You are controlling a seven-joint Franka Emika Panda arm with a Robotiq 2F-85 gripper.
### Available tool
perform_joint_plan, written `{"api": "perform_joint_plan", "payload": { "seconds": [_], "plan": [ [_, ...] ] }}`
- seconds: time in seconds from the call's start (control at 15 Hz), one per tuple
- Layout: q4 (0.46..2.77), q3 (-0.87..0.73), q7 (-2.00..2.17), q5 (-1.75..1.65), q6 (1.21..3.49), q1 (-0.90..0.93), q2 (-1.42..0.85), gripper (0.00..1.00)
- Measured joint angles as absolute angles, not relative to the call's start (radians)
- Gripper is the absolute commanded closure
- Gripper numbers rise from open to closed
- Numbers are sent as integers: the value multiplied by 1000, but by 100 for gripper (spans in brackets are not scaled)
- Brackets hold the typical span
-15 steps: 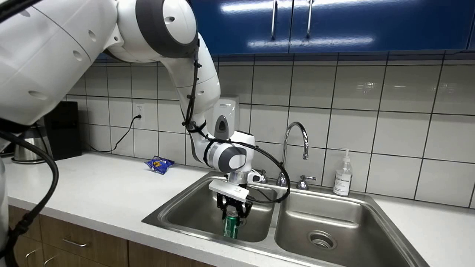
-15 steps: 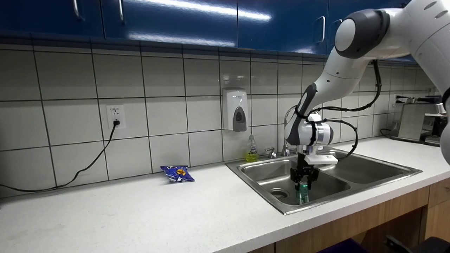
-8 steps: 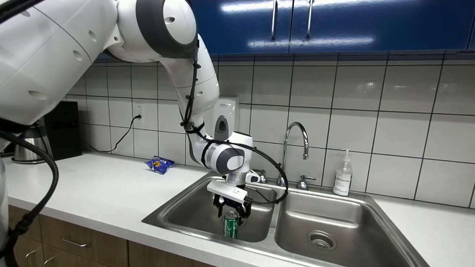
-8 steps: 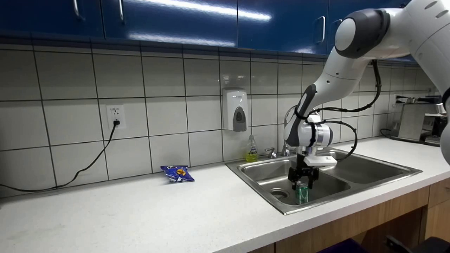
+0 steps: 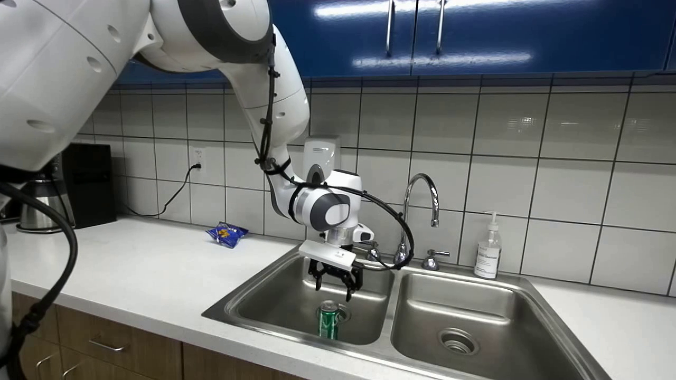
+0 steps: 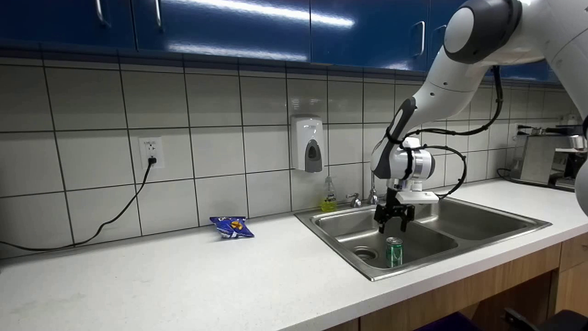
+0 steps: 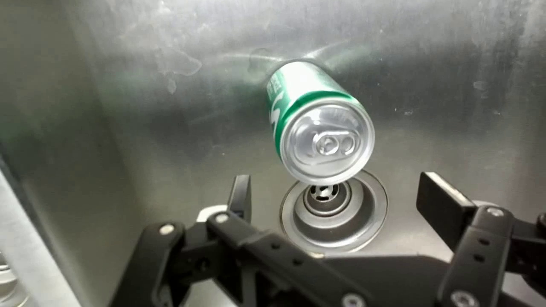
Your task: Put the can inside the sink
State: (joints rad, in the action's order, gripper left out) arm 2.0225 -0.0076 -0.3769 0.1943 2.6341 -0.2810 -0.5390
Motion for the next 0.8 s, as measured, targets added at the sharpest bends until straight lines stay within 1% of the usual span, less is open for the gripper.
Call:
{"api": "perform_joint_plan", "payload": {
  "seconds": [0.27, 0.8],
  "plan": [
    [2039, -7, -395, 193, 2614, -281, -479, 0],
    [2092, -5, -534, 149, 2483, -280, -370, 0]
  ]
}}
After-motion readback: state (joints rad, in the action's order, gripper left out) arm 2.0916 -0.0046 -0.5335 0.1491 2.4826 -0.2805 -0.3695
